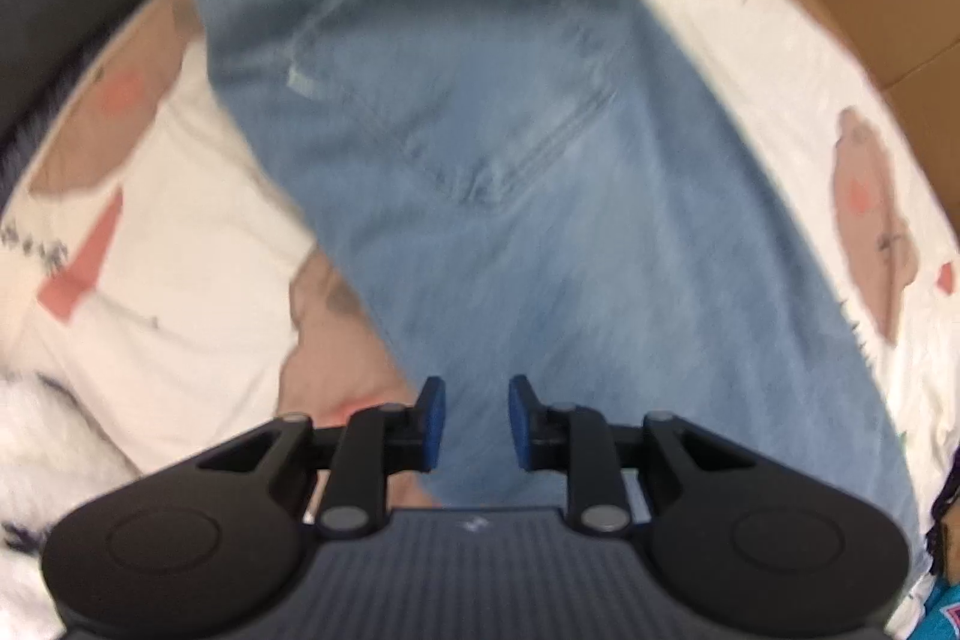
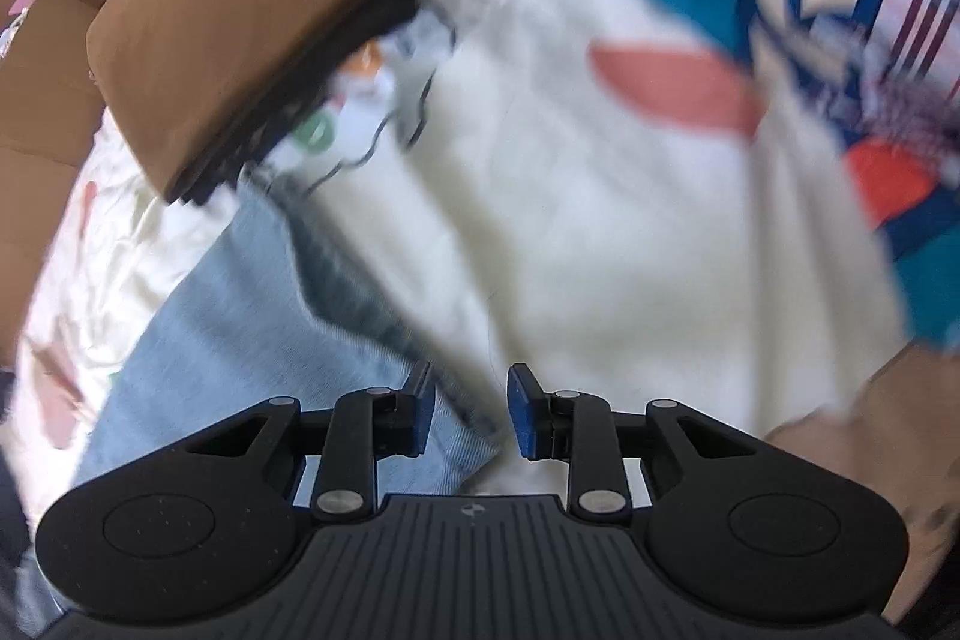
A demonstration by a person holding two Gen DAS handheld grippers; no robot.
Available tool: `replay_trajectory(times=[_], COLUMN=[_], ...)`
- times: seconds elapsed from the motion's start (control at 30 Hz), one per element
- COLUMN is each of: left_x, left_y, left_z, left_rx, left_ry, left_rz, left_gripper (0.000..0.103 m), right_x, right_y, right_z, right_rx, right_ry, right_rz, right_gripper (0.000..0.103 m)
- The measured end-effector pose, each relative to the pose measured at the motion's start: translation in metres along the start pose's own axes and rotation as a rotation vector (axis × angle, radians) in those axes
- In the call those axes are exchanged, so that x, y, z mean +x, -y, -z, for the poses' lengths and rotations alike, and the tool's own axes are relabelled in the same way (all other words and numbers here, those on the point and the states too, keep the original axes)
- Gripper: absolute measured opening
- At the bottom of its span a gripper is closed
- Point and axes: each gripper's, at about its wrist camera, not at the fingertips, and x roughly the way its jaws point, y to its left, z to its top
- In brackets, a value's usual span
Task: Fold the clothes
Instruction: 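Move the right gripper to the jeans hem edge and pinch it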
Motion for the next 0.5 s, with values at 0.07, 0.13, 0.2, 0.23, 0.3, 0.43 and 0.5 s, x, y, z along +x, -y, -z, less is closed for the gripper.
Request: replay_trajectory(times=[0.07, 0.13, 0.2, 0.23, 0.3, 0.43, 0.5], left_x=[-0.011, -0.016, -0.019, -0.019, -0.017, -0.015, -0.008], left_y=[0.007, 0.018, 0.027, 0.032, 0.04, 0.055, 0.062], left_z=[-0.009, -0.02, -0.03, -0.036, -0.048, -0.065, -0.072], left_rx=[0.021, 0.048, 0.067, 0.074, 0.086, 0.123, 0.145], left_ry=[0.031, 0.056, 0.076, 0.085, 0.103, 0.117, 0.12], left_rz=[0.003, 0.006, 0.007, 0.008, 0.012, 0.011, 0.005], left_gripper=[0.03, 0.033, 0.034, 0.034, 0.034, 0.034, 0.034], right_x=[-0.008, -0.009, -0.008, -0.008, -0.003, 0.018, 0.027], right_y=[-0.002, -0.01, -0.024, -0.031, -0.047, -0.077, -0.089], right_z=[-0.006, -0.013, -0.021, -0.025, -0.033, -0.047, -0.052], right_rx=[-0.051, -0.112, -0.179, -0.212, -0.27, -0.367, -0.41], right_ry=[0.026, 0.041, 0.057, 0.065, 0.077, 0.078, 0.078], right_rz=[0.0, -0.027, -0.049, -0.06, -0.073, -0.087, -0.082], right_gripper=[0.028, 0.028, 0.028, 0.028, 0.028, 0.029, 0.029])
